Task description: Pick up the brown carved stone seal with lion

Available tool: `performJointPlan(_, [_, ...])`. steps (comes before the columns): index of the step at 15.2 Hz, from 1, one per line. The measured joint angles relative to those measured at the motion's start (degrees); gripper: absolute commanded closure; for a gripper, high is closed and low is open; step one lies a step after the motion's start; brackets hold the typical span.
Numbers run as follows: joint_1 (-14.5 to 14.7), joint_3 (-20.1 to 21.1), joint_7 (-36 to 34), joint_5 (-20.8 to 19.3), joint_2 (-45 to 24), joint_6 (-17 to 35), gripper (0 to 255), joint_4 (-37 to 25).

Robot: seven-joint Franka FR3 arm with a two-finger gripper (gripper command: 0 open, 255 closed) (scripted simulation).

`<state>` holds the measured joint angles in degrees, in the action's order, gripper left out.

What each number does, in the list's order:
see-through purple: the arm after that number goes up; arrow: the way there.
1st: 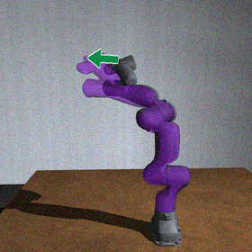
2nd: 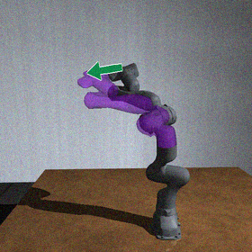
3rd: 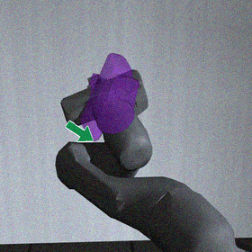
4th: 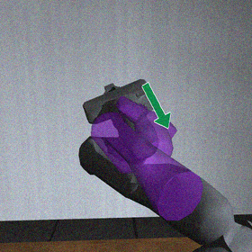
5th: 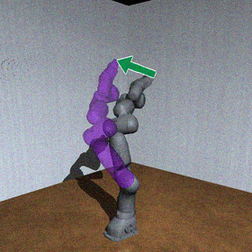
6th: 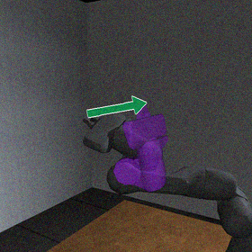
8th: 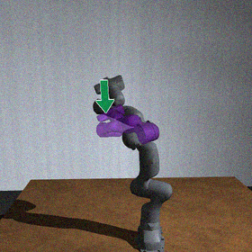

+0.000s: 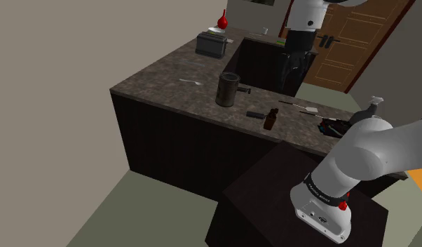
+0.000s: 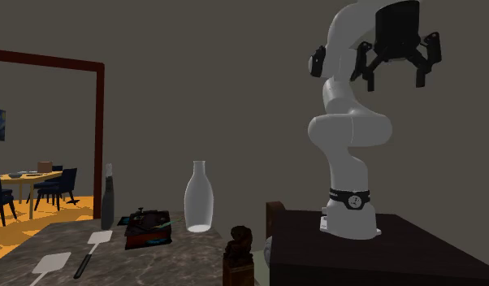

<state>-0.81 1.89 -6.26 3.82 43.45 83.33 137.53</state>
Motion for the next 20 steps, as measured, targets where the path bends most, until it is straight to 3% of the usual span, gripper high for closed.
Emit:
performJointPlan(5, [-0.8, -2.5, 3.8, -2.6, -0.2, 4.5, 0, 3.7])
performJointPlan(11, [-3.3, -8.5, 12.0, -8.4, -3.3, 14.9, 0, 9.6])
performJointPlan(20, [-6.2, -17.6, 23.5, -14.6, -15.1, 31.5, 0, 11.4])
